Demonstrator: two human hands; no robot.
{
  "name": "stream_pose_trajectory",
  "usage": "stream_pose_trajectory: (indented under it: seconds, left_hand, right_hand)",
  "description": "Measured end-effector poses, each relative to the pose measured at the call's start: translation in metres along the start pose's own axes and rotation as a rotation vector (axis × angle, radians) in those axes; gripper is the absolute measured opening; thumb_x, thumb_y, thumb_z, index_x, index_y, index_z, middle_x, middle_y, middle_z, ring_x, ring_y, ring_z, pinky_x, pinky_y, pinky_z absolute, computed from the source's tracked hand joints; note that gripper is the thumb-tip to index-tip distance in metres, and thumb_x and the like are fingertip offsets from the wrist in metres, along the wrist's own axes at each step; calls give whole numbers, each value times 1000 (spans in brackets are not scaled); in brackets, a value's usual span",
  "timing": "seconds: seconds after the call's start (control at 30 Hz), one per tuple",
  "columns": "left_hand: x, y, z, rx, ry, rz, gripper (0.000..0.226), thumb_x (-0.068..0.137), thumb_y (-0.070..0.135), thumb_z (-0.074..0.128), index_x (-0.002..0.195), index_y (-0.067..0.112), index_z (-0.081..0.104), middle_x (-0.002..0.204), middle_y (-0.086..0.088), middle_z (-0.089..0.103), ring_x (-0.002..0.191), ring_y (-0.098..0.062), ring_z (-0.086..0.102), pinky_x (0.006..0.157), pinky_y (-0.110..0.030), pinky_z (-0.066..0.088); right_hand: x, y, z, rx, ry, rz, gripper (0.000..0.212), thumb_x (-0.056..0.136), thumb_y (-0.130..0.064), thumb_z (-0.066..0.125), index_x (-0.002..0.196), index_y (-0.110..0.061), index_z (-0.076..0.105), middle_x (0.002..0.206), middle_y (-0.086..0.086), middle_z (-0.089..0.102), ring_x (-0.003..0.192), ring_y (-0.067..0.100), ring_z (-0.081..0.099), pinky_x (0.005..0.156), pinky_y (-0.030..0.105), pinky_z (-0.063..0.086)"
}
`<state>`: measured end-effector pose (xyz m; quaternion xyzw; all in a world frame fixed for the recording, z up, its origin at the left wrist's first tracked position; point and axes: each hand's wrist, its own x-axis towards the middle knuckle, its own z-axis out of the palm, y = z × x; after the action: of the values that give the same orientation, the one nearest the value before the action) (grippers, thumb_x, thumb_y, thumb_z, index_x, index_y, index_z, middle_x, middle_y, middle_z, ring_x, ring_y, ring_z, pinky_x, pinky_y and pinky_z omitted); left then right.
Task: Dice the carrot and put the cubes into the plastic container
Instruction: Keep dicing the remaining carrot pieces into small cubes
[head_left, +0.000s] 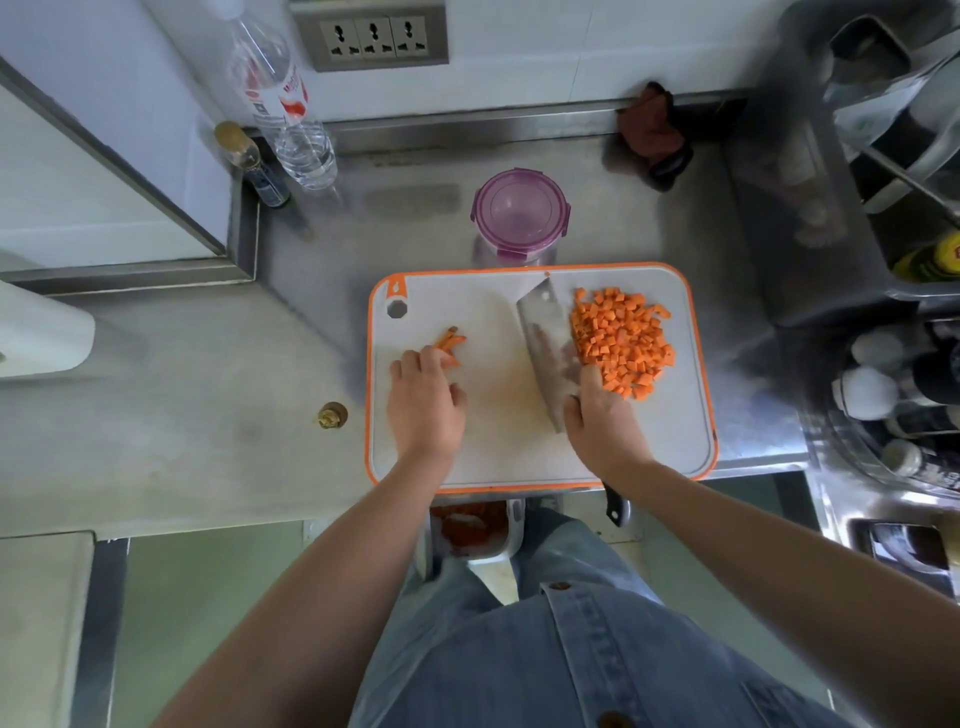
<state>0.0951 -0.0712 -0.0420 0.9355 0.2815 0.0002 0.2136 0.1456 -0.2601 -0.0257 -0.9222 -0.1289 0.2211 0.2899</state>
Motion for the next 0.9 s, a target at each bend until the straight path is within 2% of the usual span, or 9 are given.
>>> stream_pose_trajectory:
  seconds: [0.1,0.2,0.3,0.43,0.53,0.67,0.77,0.9]
  left_hand:
    - [12,-3,-1,29,-11,-5,38,85,12,63,122,11,52,115,-11,52,109,-29,48,84,-33,44]
    - [25,-3,0,25,-40,4,42,91,20,58,132,13,51,121,-11,50,113,-29,45,90,-33,41]
    - [36,-3,0,-21,-55,10,36,91,20,62,126,17,59,117,-7,52,108,-26,49,90,-32,45]
    - [38,-5,-1,-88,-101,68,29,88,12,64,117,15,66,106,-5,58,96,-24,57,85,-33,49]
    - [29,-6,-2,-102,-120,124,24,87,14,68,111,15,68,99,-3,60,91,-22,58,81,-33,49]
    - [12,3,5,-82,-180,231,27,86,17,68,113,16,69,98,-2,59,91,-22,57,80,-32,48]
    - [1,17,9,-98,-199,245,27,87,16,67,113,16,69,102,-3,60,95,-22,57,86,-33,48]
    - [-2,19,9,-51,-206,272,35,84,25,70,118,18,64,110,-4,57,104,-22,55,93,-31,48]
  right_hand:
    - [6,6,-11,35,59,67,17,98,-9,35,114,-5,38,61,9,53,47,21,51,39,30,37]
    - [8,4,-15,19,9,21,3,98,-9,35,100,-7,37,58,7,50,44,20,47,37,32,37]
    - [8,-1,-12,11,-26,-11,1,97,-9,36,98,-9,36,55,5,46,43,18,43,38,30,31]
    - [9,-7,-7,1,-42,-35,7,98,-10,37,104,-9,36,54,3,44,44,16,42,41,27,26]
    - [11,-12,-4,-17,-70,-68,13,99,-12,37,111,-6,37,54,1,44,44,12,40,41,23,25]
    - [13,-17,-5,-30,-84,-91,9,100,-14,37,108,-9,38,55,1,44,44,12,41,42,23,25]
    - [13,-17,-7,-65,-103,-101,14,100,-18,37,113,-11,36,56,3,47,46,15,44,42,27,29]
    - [12,-16,-10,-101,-110,-114,17,101,-17,37,116,-10,37,55,-1,44,44,11,41,40,20,25]
